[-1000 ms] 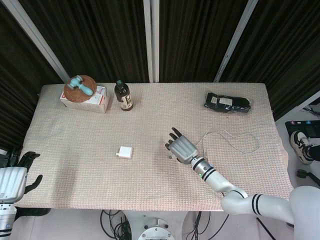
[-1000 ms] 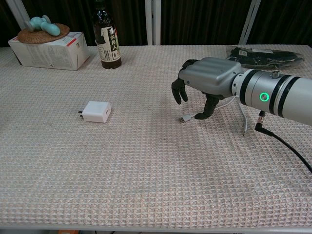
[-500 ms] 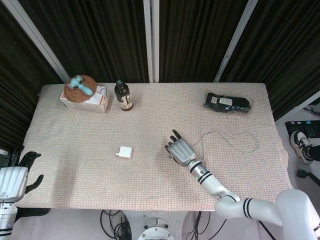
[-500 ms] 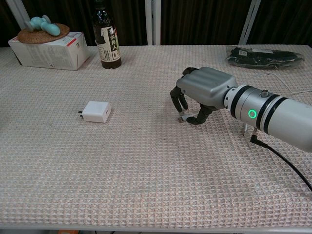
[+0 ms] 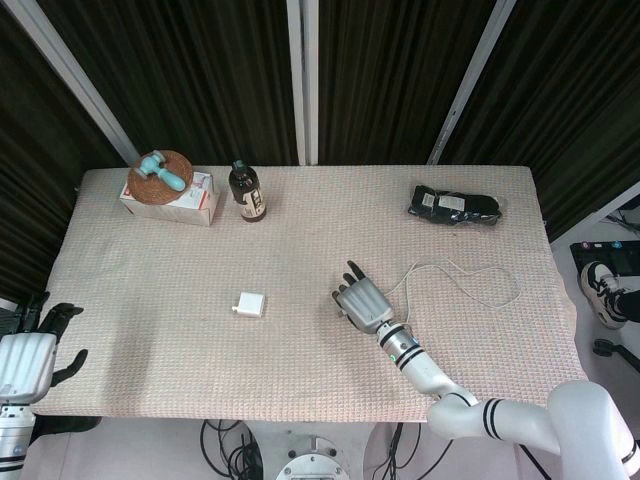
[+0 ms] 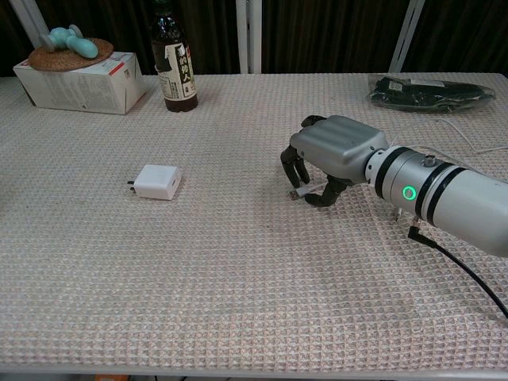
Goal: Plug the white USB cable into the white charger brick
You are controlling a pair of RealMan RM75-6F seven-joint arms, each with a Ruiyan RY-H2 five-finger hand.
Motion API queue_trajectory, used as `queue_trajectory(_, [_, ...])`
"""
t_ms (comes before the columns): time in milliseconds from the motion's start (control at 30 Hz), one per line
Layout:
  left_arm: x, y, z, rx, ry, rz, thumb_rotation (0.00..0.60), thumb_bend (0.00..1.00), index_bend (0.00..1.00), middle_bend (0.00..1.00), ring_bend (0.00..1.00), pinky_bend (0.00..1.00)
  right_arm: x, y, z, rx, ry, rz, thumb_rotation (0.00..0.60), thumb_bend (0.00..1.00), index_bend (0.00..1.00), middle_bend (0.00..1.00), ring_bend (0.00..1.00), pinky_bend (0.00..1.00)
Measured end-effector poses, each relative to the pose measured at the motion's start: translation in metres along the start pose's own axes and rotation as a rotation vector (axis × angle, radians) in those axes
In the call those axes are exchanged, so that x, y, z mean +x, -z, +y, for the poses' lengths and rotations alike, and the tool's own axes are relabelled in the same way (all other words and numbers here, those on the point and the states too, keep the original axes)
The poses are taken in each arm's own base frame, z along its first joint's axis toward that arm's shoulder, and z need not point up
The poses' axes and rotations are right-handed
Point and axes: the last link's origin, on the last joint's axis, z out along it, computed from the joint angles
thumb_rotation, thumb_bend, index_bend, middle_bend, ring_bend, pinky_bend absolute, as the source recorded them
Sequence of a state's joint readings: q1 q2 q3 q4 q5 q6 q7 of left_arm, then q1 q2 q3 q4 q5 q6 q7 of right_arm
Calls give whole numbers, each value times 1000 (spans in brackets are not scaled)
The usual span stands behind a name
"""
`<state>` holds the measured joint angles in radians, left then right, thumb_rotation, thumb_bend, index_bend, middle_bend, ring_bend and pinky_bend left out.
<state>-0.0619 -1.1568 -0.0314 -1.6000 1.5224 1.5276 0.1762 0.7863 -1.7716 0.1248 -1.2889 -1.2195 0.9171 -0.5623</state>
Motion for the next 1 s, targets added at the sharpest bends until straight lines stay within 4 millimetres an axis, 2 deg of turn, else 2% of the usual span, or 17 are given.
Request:
queue_trajectory(400, [0,-1,0,-2,-1,-1,600,231,263,227,34,0,-1,-1,1,-9,-1,0,600,284,540,484,234,82])
queue_trajectory(733, [2,-5,2,-17,-13,-6,600,231,263,227,34,0,2,0,2,-4,-4,22,600,331,601,530,284,115])
queue_trajectory(1000, [10,-25,22,-110,-36,-10,600,223,263,227,34,0,15,5,10,-10,-81,25,600,340,608,535,289,124])
